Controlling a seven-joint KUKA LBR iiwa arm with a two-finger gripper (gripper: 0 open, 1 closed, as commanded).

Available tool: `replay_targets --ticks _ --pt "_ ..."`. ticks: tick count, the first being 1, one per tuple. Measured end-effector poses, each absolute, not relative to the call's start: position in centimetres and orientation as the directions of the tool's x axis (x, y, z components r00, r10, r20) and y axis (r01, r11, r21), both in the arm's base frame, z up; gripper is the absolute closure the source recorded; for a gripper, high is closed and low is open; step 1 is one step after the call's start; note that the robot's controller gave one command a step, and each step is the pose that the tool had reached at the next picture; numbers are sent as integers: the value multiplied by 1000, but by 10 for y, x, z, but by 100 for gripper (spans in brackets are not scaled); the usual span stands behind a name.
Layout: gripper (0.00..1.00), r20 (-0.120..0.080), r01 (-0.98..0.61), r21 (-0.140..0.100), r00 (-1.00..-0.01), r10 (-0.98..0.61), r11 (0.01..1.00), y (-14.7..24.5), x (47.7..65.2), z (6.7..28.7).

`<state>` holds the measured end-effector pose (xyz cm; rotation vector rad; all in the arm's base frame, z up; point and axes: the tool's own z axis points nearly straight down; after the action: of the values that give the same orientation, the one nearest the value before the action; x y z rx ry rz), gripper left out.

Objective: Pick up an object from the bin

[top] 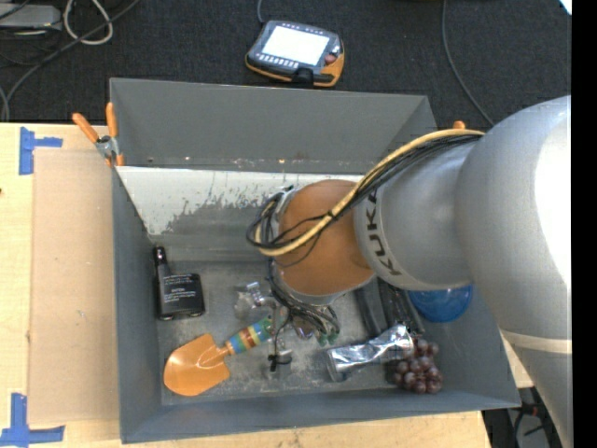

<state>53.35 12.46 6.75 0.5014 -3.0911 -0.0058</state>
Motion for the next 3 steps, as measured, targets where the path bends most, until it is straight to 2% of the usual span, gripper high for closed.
replay_targets --ticks 1,2,3 --pt "0 -7 -287 1 -958 -287 958 147 567 150" --pt "0 21 -308 5 -951 -308 951 124 534 72" --pt "0 -8 -539 0 -842 -539 842 137 544 69"
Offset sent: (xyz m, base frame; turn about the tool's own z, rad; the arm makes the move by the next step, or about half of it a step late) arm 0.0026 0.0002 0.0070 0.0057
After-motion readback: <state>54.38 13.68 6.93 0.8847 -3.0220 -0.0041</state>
